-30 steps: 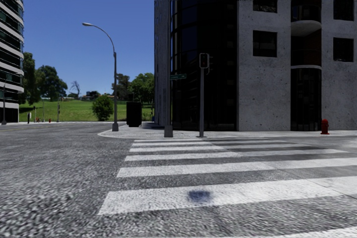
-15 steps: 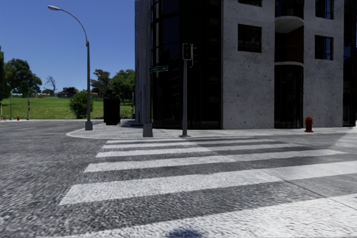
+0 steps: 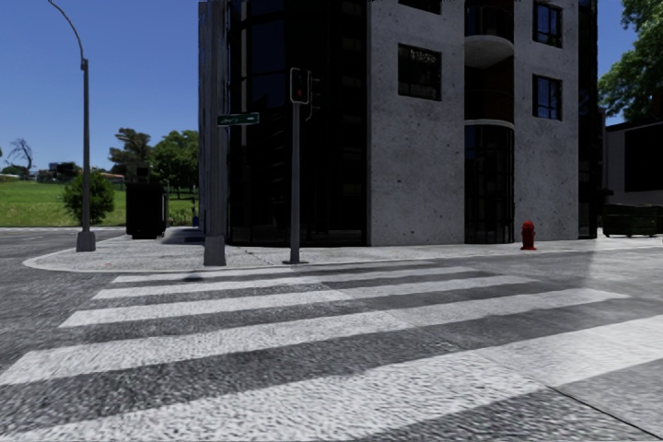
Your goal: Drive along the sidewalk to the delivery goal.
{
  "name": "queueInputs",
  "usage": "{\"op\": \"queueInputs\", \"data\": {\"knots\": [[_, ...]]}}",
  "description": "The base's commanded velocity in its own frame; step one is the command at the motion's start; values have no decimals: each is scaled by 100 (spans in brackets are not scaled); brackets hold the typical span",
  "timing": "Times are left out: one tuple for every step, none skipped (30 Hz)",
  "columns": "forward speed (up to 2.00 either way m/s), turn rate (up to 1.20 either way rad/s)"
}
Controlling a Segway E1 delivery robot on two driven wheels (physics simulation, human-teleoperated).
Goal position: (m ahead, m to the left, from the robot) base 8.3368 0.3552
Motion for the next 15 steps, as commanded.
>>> {"op": "queueInputs", "data": {"knots": [[163, 0], [163, 0], [163, 0], [163, 0], [163, 0], [163, 0], [163, 0], [163, 0], [163, 0], [163, 0], [163, 0], [163, 0], [163, 0], [163, 0], [163, 0]]}}
